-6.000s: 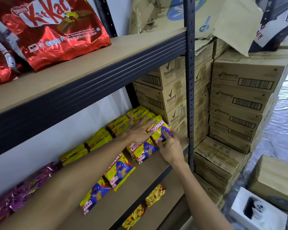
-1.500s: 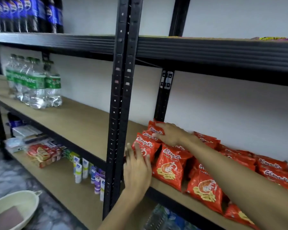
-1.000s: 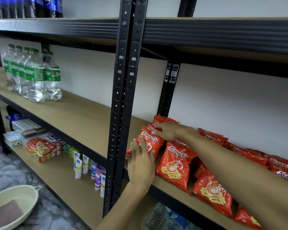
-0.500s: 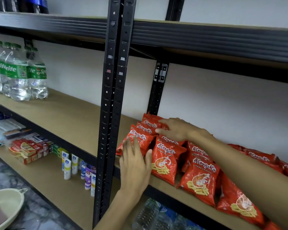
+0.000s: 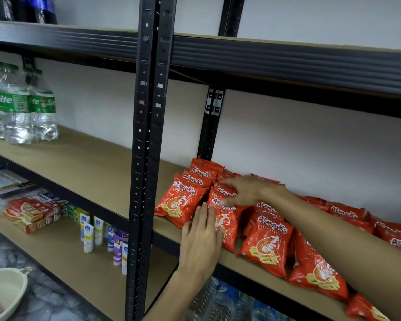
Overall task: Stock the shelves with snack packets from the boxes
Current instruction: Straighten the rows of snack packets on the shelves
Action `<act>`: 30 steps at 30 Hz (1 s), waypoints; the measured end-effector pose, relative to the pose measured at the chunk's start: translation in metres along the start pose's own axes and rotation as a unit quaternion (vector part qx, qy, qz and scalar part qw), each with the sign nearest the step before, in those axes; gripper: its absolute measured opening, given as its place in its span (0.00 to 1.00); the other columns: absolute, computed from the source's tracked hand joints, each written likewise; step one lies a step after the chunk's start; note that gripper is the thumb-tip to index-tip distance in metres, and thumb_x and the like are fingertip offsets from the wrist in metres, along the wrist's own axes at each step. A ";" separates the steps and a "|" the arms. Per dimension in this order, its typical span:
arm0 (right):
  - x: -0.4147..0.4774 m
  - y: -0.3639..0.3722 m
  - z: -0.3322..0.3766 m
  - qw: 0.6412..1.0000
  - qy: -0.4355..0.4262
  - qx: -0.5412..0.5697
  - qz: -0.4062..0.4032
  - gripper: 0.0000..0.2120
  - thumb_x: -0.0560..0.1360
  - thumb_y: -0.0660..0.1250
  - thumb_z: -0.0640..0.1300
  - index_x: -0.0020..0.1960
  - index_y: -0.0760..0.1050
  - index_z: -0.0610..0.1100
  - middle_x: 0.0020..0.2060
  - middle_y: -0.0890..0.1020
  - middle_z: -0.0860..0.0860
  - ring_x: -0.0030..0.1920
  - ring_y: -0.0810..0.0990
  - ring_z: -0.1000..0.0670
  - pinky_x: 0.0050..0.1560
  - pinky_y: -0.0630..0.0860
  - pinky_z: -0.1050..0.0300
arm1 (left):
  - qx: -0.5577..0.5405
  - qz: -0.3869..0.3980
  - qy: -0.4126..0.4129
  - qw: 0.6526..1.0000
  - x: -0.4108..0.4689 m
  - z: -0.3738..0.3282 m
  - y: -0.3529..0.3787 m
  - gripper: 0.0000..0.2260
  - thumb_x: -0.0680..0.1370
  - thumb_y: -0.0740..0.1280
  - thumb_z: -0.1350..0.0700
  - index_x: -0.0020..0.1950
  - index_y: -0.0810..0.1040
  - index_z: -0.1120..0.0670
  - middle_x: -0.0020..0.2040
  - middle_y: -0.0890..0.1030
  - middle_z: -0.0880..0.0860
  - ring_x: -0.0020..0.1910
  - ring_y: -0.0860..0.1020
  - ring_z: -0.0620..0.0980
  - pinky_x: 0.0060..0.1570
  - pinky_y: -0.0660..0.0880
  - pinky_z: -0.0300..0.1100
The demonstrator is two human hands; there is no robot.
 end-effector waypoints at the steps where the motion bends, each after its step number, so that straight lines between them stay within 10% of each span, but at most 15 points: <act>1: 0.001 0.003 -0.002 1.000 0.001 0.005 0.000 0.43 0.73 0.63 0.71 0.81 0.54 0.53 0.79 0.61 0.50 0.78 0.61 0.45 0.77 0.56 0.38 | 0.003 0.005 -0.002 1.000 0.001 0.000 0.000 0.26 0.81 0.53 0.42 0.73 0.71 0.55 0.71 0.74 0.54 0.70 0.73 0.51 0.59 0.78 0.50; 20: -0.044 -0.006 -0.009 0.996 -0.017 0.033 -0.085 0.35 0.78 0.63 0.64 0.79 0.59 0.52 0.75 0.68 0.49 0.74 0.67 0.45 0.74 0.65 0.46 | -0.046 -0.018 -0.006 0.999 0.000 -0.012 -0.012 0.29 0.83 0.42 0.39 0.79 0.59 0.52 0.79 0.62 0.53 0.78 0.59 0.50 0.71 0.63 0.51; 30: -0.083 -0.007 -0.062 0.999 0.017 0.014 -0.040 0.31 0.80 0.64 0.58 0.78 0.62 0.49 0.76 0.66 0.48 0.75 0.66 0.46 0.74 0.63 0.53 | -0.034 -0.020 0.134 0.990 -0.036 -0.082 0.009 0.24 0.83 0.56 0.41 0.77 0.64 0.49 0.76 0.68 0.50 0.74 0.68 0.49 0.66 0.70 0.52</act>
Point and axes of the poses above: each hand's wrist, its own x-axis towards the middle knuckle, its own y-axis out of the palm, z = x × y, the point moved 2 cm from there along x, towards the middle knuckle
